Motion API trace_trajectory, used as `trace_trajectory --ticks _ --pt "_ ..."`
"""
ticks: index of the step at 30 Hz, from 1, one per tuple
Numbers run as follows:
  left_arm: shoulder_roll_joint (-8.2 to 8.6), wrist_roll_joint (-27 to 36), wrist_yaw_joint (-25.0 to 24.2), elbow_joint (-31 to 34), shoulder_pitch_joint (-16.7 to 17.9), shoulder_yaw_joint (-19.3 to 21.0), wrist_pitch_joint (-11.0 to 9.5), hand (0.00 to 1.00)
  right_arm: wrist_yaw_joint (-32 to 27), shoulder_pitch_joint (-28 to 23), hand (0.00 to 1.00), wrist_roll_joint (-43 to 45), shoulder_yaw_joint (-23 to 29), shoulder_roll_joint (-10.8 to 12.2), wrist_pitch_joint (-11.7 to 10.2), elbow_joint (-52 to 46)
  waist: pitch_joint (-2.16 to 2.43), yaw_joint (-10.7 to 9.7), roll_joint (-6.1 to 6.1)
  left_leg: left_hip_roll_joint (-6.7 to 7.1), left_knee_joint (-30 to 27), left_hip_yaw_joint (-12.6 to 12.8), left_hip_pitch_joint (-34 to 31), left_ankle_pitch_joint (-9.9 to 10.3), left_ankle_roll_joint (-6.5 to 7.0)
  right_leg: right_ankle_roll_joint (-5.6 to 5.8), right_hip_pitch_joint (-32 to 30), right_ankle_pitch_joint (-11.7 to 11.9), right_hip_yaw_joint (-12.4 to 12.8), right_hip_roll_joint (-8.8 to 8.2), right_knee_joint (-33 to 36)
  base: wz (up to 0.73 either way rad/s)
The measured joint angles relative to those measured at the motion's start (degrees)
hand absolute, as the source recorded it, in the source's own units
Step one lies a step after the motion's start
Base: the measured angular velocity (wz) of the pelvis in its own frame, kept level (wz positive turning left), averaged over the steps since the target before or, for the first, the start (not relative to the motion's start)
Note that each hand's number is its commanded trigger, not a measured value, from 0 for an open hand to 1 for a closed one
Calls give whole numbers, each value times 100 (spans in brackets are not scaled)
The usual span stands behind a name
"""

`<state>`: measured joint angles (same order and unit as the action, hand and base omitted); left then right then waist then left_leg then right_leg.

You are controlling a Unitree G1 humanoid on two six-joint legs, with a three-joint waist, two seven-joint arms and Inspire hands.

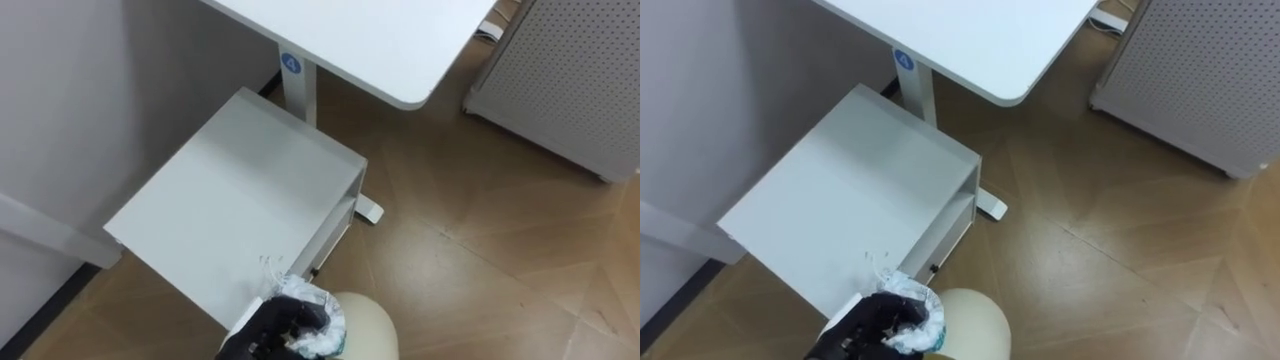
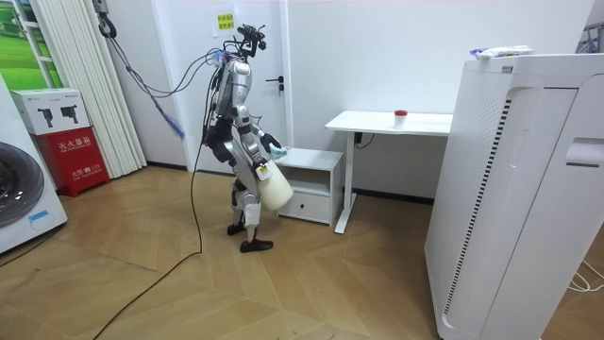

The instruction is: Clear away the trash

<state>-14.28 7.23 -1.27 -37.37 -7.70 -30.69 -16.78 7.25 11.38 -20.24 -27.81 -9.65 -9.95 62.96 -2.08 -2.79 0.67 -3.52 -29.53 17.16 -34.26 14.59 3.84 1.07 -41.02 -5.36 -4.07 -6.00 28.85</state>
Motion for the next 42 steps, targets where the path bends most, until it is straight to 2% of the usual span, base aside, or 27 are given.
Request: trace_trajectory --ticks 3,6,9,13,19,25,32,36,41,42 --pt "-51 -2 -276 276 46 -4 1 100 44 66 100 8 59 -12 3 30 -14 -2 22 10 17 11 -9 0 1 0 -18 0 8 -5 -3 0" --pt "-82 0 -575 308 46 -181 5 100 8 380 100 -27 349 -95 1 238 -23 -8 37 22 10 17 -2 1 4 8 -23 4 41 -5 17 -2" --pt "-135 -8 -709 379 39 -312 30 100 -112 697 100 -199 517 -296 1 236 -89 2 150 19 -27 47 -67 2 5 8 -126 5 79 -3 89 -3" --pt "-136 -69 -785 536 46 -338 132 100 -357 727 100 -786 861 -553 1 192 -97 -6 187 7 -162 9 -209 10 17 5 -232 7 62 -6 143 3" --pt "-204 -63 -791 836 42 -331 146 100 -541 510 100 -1101 1060 -746 3 193 -90 -46 250 -8 -230 11 -239 40 49 7 -229 5 79 -4 173 0" --pt "-215 -64 -979 1121 154 -338 149 100 -664 425 100 -1295 1112 -762 3 186 -84 -24 251 -20 -248 12 -243 37 52 14 -218 25 69 -2 144 0" --pt "-244 -111 -994 1138 159 -330 149 100 -785 449 100 -1362 1101 -761 -1 124 -77 25 240 -59 -322 12 -262 44 56 12 -220 25 53 11 179 0" --pt "-227 -644 -877 1137 152 -271 149 100 -833 431 100 -1361 1100 -761 -1 122 -76 93 237 -78 -358 12 -275 46 57 6 -220 29 73 34 175 0" --pt "-197 -843 -777 1137 154 -252 149 100 -974 424 100 -1363 1100 -757 -13 122 -72 163 233 -83 -378 10 -279 45 58 -3 -222 36 72 33 172 0" --pt "-181 -916 -768 1137 156 -222 149 59 -979 424 100 -1363 1100 -753 -25 122 -68 170 232 -82 -378 11 -278 44 58 -5 -222 41 71 33 169 0"
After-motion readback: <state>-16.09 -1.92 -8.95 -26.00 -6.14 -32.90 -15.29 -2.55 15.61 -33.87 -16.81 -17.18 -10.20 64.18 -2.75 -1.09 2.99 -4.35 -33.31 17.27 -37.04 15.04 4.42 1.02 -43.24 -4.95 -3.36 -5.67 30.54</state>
